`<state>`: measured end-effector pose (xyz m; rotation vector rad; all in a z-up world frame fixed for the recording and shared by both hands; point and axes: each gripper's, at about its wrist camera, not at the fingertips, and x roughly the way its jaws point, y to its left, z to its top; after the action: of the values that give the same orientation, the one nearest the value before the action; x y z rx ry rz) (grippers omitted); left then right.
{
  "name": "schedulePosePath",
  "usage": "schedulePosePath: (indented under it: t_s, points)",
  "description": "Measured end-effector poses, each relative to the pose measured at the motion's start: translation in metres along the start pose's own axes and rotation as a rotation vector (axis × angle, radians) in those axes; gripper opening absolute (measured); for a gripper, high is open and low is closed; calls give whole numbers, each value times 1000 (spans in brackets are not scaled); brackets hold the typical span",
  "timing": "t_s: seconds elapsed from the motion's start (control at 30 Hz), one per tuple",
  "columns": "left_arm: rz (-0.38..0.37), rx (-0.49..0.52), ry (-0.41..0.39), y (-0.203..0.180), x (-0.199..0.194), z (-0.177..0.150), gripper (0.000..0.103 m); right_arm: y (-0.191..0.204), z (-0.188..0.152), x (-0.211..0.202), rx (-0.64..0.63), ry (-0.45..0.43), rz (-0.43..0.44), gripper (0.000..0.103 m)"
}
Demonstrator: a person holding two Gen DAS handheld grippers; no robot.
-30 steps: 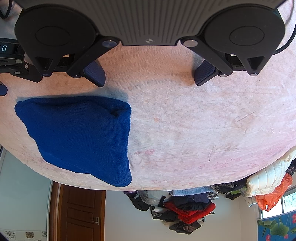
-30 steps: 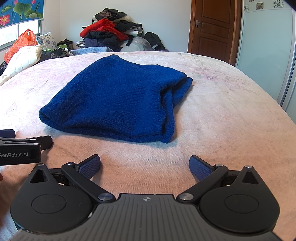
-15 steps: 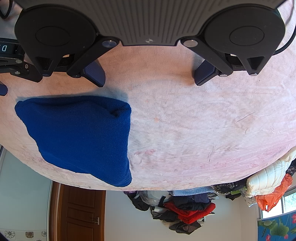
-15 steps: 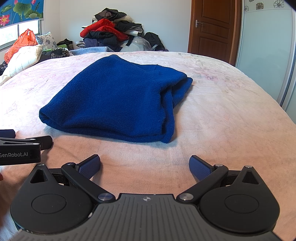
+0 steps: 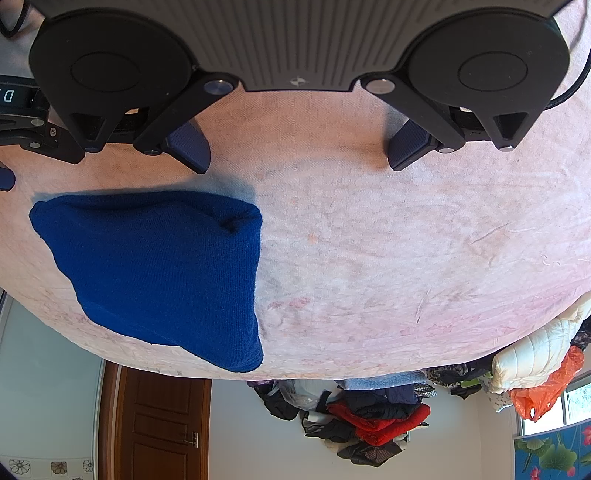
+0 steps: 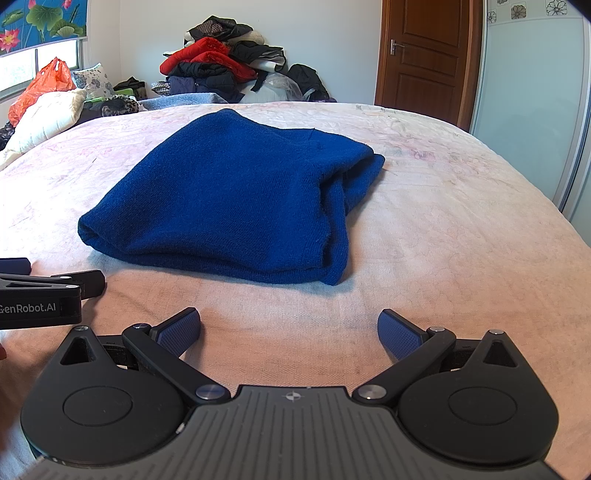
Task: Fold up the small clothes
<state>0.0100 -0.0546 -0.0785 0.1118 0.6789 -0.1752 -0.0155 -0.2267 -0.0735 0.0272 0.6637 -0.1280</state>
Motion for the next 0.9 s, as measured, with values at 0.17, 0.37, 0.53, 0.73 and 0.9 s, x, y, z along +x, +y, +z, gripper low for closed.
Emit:
schedulePosePath:
  t_s: [0.17, 0.37, 0.53, 0.73, 0.9]
  points:
    - [0, 0, 0, 0, 0, 0, 103, 0, 0, 0, 0, 0, 0, 103]
    - [-2, 1, 7, -2, 1, 0, 103, 0, -1, 0, -5, 0, -3, 103]
    - [-17, 2, 52, 1, -2, 6, 103, 1, 2, -10, 52, 40, -42, 103]
    - [-25, -12, 71, 4, -16, 10, 103, -3, 7, -32, 153, 79, -2, 102]
    - [-23, 20, 44, 1, -28, 13, 103, -2, 8, -33, 143, 81, 4, 102]
